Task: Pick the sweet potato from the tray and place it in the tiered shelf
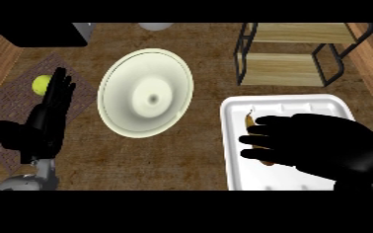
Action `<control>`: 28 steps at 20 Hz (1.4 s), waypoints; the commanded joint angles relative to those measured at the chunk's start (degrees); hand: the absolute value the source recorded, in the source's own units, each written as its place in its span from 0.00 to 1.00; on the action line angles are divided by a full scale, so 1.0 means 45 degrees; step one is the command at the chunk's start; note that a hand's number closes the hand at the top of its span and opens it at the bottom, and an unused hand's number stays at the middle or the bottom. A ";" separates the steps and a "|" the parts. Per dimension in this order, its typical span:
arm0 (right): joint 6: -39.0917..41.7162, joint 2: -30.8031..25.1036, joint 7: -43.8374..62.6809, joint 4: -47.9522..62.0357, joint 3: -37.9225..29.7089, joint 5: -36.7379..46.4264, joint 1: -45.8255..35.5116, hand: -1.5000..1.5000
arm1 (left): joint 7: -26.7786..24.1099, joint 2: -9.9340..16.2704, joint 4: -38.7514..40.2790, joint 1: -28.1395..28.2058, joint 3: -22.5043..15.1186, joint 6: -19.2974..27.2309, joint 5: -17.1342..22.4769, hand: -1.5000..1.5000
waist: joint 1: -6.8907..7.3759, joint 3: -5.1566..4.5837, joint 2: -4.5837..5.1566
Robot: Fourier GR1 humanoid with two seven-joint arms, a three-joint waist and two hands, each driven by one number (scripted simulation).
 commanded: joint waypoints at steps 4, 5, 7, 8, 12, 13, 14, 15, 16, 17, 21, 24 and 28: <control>-0.1841 -0.0325 0.1698 -0.2175 0.1767 0.4342 0.2586 0.00 | 0.0222 0.0060 0.0078 -0.0509 0.0384 -0.0199 0.0154 0.50 | -0.0067 0.0004 0.0101; -0.2165 -0.0096 0.1802 -0.1703 0.2087 0.5075 0.2695 0.00 | 0.0181 -0.0122 0.0226 -0.0401 -0.0054 -0.0028 -0.0343 0.50 | -0.0010 0.0005 0.0121; -0.2792 0.0059 0.1930 -0.1206 0.2786 0.6491 0.2920 0.00 | -0.0281 -0.0205 -0.0076 0.0265 0.0127 -0.0381 0.0097 0.50 | 0.0115 0.0004 0.0115; -0.2993 -0.0026 0.1555 -0.0895 0.2684 0.6877 0.2768 0.00 | 0.0706 0.0290 -0.0455 -0.0337 0.0485 -0.0472 0.0251 0.50 | 0.0139 0.0007 0.0122; -0.3873 0.0458 0.2030 0.0174 0.3094 0.8944 0.2614 0.00 | -0.0280 -0.0346 0.0138 -0.0036 0.0141 -0.0247 -0.0232 0.50 | 0.0159 0.0000 0.0154; -0.3769 -0.0054 0.2073 -0.0171 0.3214 0.9346 0.2844 0.00 | 0.0653 -0.0140 -0.0014 -0.0817 0.0343 -0.0145 -0.0123 0.50 | 0.0065 0.0002 0.0137; -0.3446 0.0074 0.2164 0.0232 0.2863 0.9393 0.2525 0.00 | 0.0650 -0.0460 -0.0155 -0.0531 -0.0066 0.0098 -0.0464 0.50 | 0.0122 -0.0002 0.0141; -0.4384 0.0225 0.2443 0.1079 0.3375 1.0265 0.2992 0.00 | -0.0145 0.0286 0.0133 -0.0042 0.0867 -0.0969 0.0437 0.50 | 0.0190 -0.0002 0.0155; -0.4880 0.0080 0.2123 0.1311 0.2948 1.0332 0.3119 0.00 | 0.0170 -0.0200 0.0576 -0.0746 0.0424 -0.0425 -0.0129 0.50 | 0.0079 0.0000 0.0162; -0.4633 0.0442 0.2215 0.1427 0.2737 1.0448 0.3000 0.00 | 0.0772 -0.0204 -0.0189 -0.0698 0.0372 -0.0130 -0.0304 0.50 | 0.0136 -0.0001 0.0145; -0.4919 0.1546 0.1674 0.1880 0.2336 1.0895 0.3633 0.00 | 0.0237 -0.0085 0.0346 -0.0740 0.0780 -0.0869 -0.0199 0.50 | 0.0116 -0.0008 0.0155; -0.6096 0.0803 0.0175 0.3238 0.1409 1.0682 0.3819 0.00 | 0.0604 -0.0627 -0.0946 0.0246 0.0105 -0.0407 -0.0684 0.50 | 0.0163 -0.0002 0.0142; -0.5932 0.1086 -0.0183 0.2962 0.1003 1.1336 0.4386 0.00 | 0.1010 -0.0833 -0.0310 -0.0911 0.0287 -0.0267 -0.0960 0.50 | 0.0082 -0.0005 0.0138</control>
